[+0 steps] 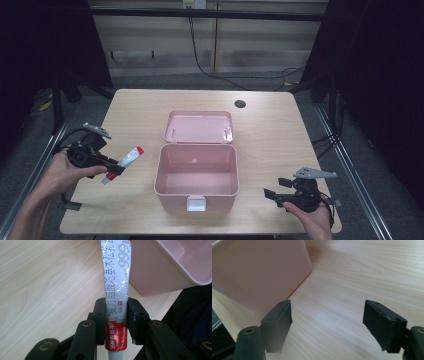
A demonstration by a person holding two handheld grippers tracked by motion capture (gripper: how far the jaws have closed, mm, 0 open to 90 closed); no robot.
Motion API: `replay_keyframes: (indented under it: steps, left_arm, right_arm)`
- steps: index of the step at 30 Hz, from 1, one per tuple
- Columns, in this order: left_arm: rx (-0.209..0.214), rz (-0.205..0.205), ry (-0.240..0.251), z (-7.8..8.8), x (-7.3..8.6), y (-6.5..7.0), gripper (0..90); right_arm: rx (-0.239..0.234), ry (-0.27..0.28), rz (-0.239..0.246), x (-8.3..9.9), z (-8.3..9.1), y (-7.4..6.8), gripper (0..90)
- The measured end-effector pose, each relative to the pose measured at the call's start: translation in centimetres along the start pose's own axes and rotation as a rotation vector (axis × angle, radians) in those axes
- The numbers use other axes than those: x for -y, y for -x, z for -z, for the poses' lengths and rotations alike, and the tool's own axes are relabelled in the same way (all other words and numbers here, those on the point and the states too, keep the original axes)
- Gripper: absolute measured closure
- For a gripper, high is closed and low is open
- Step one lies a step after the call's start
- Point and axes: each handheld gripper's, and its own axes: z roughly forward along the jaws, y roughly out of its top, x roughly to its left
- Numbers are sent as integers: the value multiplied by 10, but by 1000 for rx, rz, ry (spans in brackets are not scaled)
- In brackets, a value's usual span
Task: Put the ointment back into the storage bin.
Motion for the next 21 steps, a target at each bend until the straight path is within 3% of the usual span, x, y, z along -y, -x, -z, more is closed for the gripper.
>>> replay_keyframes:
  steps: [8, 16, 17, 21]
  left_arm:
    - [2, -23, 15, 6, -8, 11, 707]
    - [8, -75, 40, 19, -24, 28, 706]
    - [22, -99, 31, 20, -29, 32, 706]
    - [21, -129, 14, 19, -38, 40, 707]
  right_arm:
    - [3, 23, 9, -2, 2, -1, 184]
    - [-3, 16, 16, -1, 1, -1, 174]
    - [-2, 12, 15, -1, 0, -1, 172]
    - [-2, 10, 18, -1, 0, -1, 172]
